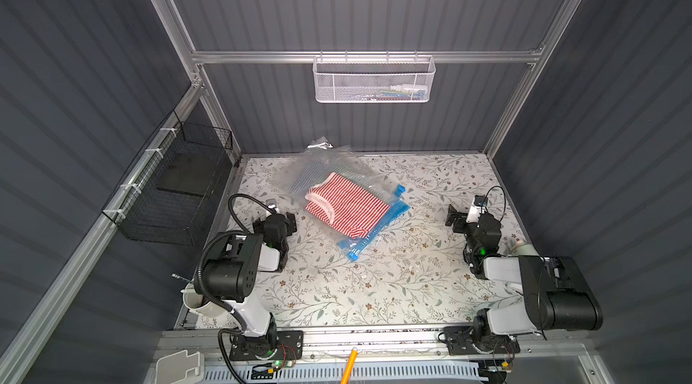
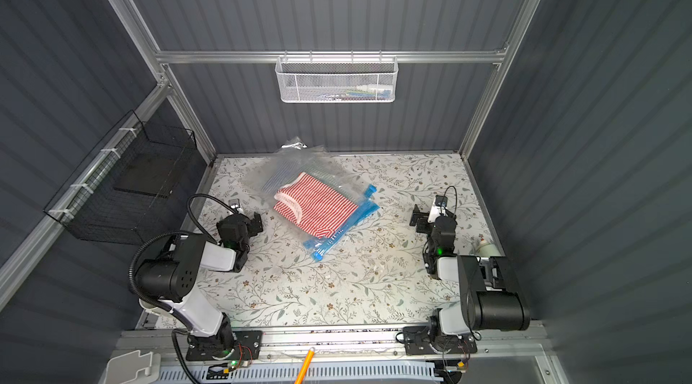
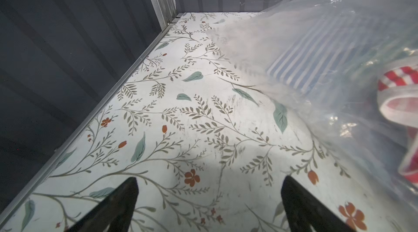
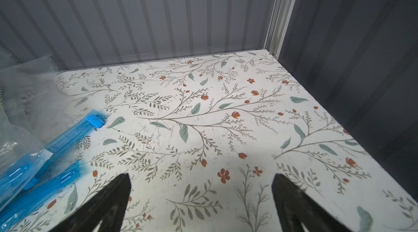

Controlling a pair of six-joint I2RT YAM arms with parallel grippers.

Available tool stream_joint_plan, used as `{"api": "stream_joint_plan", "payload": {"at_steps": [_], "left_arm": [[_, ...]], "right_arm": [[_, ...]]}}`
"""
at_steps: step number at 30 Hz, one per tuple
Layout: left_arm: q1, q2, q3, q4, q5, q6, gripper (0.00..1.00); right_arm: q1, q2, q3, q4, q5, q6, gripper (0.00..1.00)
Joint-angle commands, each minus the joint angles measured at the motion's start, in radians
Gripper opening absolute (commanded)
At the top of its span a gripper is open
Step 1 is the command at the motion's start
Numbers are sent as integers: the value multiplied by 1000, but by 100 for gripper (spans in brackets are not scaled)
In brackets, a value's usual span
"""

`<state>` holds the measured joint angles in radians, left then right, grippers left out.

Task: Take the tank top out of the vacuum bag
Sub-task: Open the vacuum bag at the center of the board.

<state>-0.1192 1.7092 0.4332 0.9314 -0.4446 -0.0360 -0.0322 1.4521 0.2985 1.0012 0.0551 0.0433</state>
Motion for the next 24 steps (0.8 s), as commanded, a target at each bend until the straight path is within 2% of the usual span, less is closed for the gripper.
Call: {"api": "stream_joint_plan", "payload": {"at_steps": [1, 24], "left_arm": [[-6, 11, 18, 30, -11, 18, 100], [-5, 12, 20, 26, -9, 18, 100]], "right_arm": [[-5, 11, 16, 4, 2, 3, 99], [-23, 13, 30, -24, -27, 14, 99]]}}
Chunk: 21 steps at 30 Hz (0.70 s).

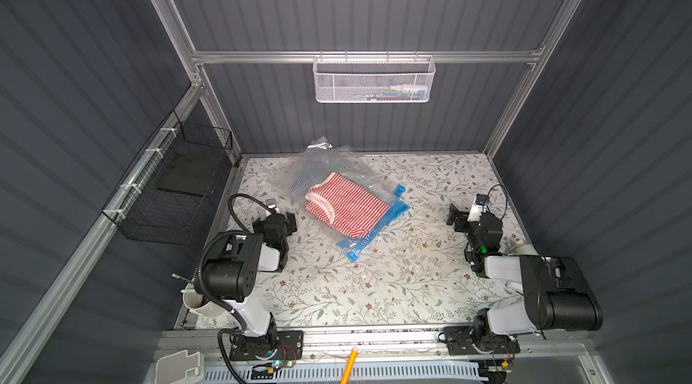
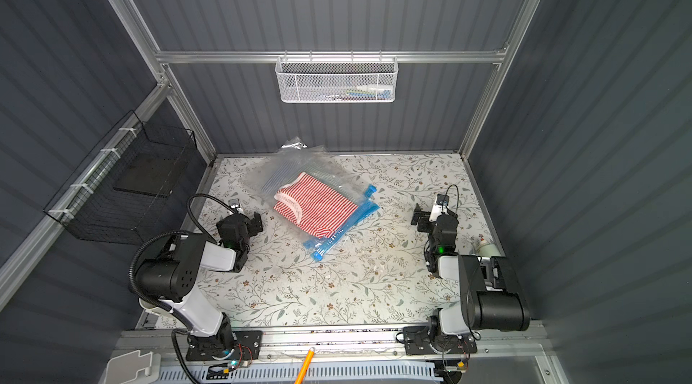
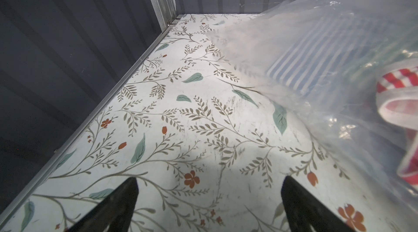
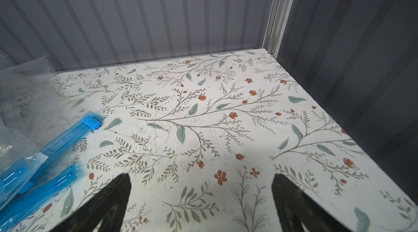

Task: Take the tank top out of the vacuum bag
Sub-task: Open the vacuum bag at the center of the board.

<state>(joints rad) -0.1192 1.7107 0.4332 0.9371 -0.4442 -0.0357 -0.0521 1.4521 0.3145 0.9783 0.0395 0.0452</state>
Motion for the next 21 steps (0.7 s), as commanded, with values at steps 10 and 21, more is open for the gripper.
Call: {"api": "stream_joint_plan", "payload": {"at_steps": [10, 21], "left_arm": [[-21, -41, 33, -23, -30, 45, 100], [-186, -294, 336, -709, -162, -37, 100]], "right_arm": [[24, -101, 64, -184, 125, 28, 99], [67, -316, 290, -660, 80, 257, 99]]}}
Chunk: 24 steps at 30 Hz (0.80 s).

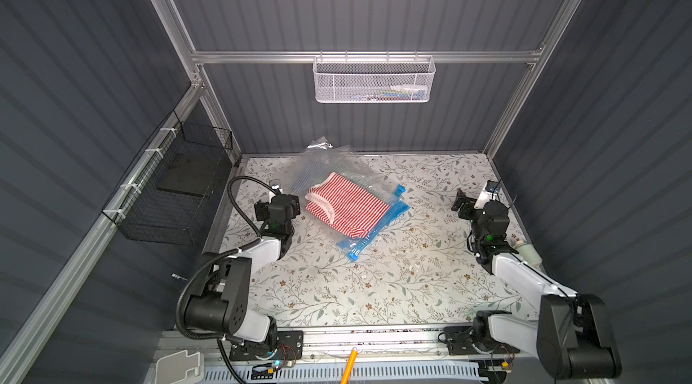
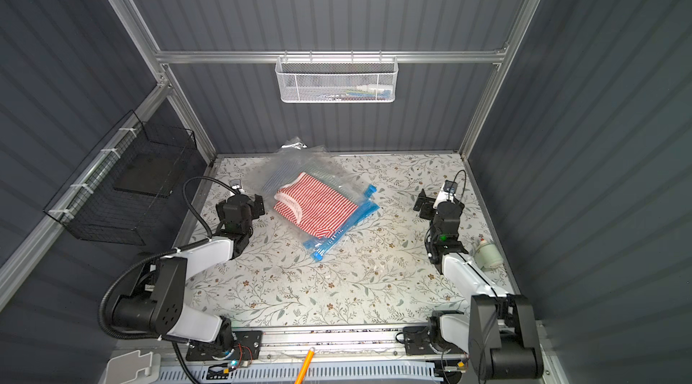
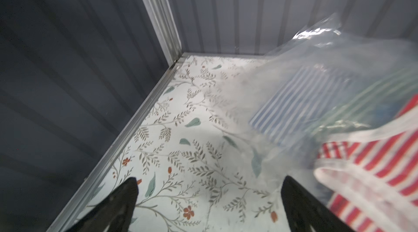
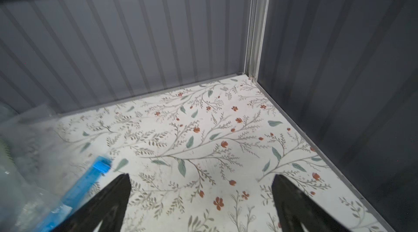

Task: Take the tank top out of the vacuum bag
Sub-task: Open the vacuum bag at the center of the board.

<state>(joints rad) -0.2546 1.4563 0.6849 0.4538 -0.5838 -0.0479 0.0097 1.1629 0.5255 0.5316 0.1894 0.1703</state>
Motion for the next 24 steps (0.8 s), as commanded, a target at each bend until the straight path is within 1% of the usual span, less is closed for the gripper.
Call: {"api": "stream_joint_plan", "payload": {"at_steps": [1, 4, 6, 8, 10, 13, 14, 17, 21, 24], "left_arm": [[-73, -50, 132, -295, 12, -37, 100], [-154, -48, 265, -484, 93, -66, 100], [-223, -33, 313, -548, 125, -46, 100], [-280, -14, 344, -582, 218, -16, 100], [-316, 10, 363, -609, 318, -11, 100], [-357, 37, 352, -595, 422, 20, 100], [-370, 46, 345, -584, 429, 24, 100], [-403, 94, 340, -575, 432, 30, 100], [-462, 176, 376, -613, 415, 70, 100], [-498, 211, 381, -608, 407, 86, 100]], "right_arm": [[4, -26, 108, -270, -123, 176, 99], [4, -10, 156, -359, -308, 294, 99], [5, 13, 148, -343, -446, 378, 99], [4, 56, 126, -295, -579, 467, 99], [4, 108, 115, -267, -674, 521, 99], [4, 150, 74, -204, -729, 573, 99], [4, 153, 57, -171, -734, 584, 99], [5, 157, 23, -140, -734, 597, 99], [5, 146, -3, -139, -734, 583, 99], [4, 142, -7, -161, -729, 564, 99]]}}
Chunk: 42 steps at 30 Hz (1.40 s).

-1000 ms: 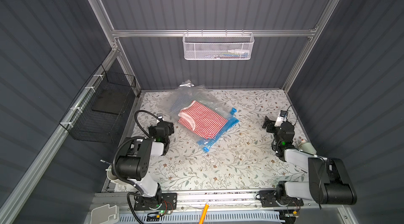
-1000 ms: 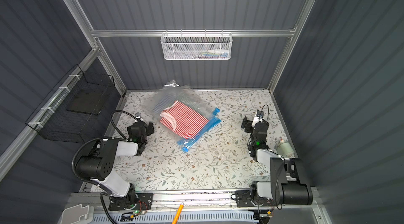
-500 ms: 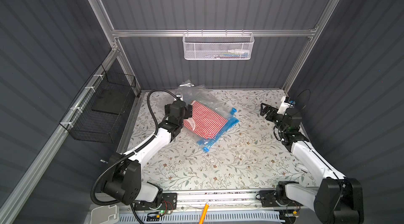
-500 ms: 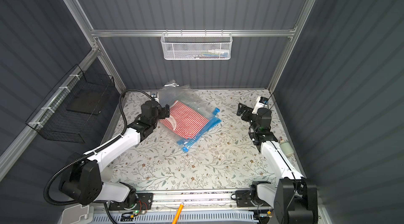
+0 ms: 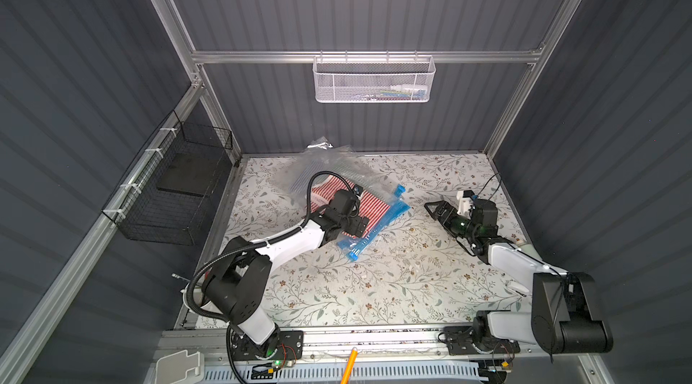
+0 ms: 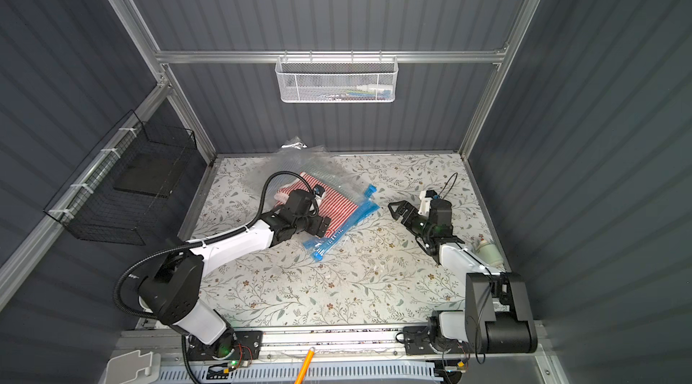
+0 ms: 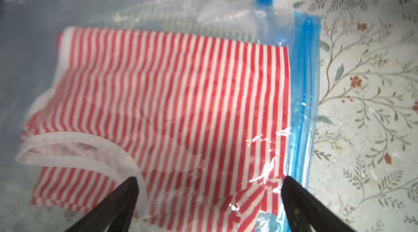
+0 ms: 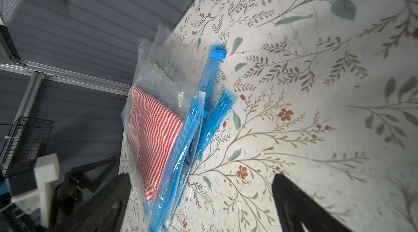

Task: Take the tank top out of the vacuum bag
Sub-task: Open the vacuum bag at the center of the board.

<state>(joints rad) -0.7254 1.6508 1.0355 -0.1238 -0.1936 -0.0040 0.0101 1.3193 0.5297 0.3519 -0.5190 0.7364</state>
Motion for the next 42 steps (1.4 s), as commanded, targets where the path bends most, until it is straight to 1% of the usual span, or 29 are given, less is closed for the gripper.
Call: {"api": "stream_joint_plan", "payload": {"at_steps": [1, 5, 10, 17, 23, 26, 27, 28, 29, 30, 32, 33, 35, 37, 40, 41, 42], "left_arm": [[-33, 24, 30, -24, 15, 40, 100], [-39, 54, 32, -6, -21, 17, 99], [-53, 106, 75, -33, -8, 21, 97], [-69, 146, 86, -5, 25, 18, 97], [-83, 197, 111, 2, -27, 23, 96], [-83, 220, 131, -16, -80, 20, 88], [-83, 225, 136, -20, -87, 21, 81], [-83, 227, 138, -19, -90, 19, 72], [-83, 224, 137, -19, -92, 16, 66], [-83, 222, 135, -14, -93, 13, 63], [-82, 216, 131, -8, -93, 6, 62], [-83, 215, 130, -7, -97, 3, 59], [-83, 222, 130, -7, -107, -2, 57], [-83, 235, 136, -18, -118, -6, 51], [-82, 241, 136, -17, -122, -17, 47], [-83, 238, 138, -16, -122, -23, 45], [-83, 237, 139, -15, -120, -27, 40]], "right_arm": [[4, -16, -11, 9, -17, -9, 99], [3, -9, -11, 1, -14, -13, 99], [2, 23, -1, -4, -21, -8, 99], [2, 36, 5, -4, -22, -8, 99], [1, 42, 7, -14, -21, -5, 99], [-2, 38, 10, -25, -18, -5, 99], [-2, 38, 10, -27, -16, -3, 99], [-2, 36, 8, -27, -16, -2, 99], [-1, 35, 9, -27, -16, -2, 99], [-3, 34, 9, -28, -18, 0, 99], [-2, 34, 6, -27, -19, 4, 99], [-2, 34, 5, -26, -20, 5, 99], [-2, 36, 0, -22, -19, 10, 99], [-2, 38, -5, -14, -22, 19, 99], [-1, 38, -12, 7, -36, 33, 99], [1, 38, -17, 16, -41, 37, 99], [3, 39, -20, 23, -45, 41, 99]]}}
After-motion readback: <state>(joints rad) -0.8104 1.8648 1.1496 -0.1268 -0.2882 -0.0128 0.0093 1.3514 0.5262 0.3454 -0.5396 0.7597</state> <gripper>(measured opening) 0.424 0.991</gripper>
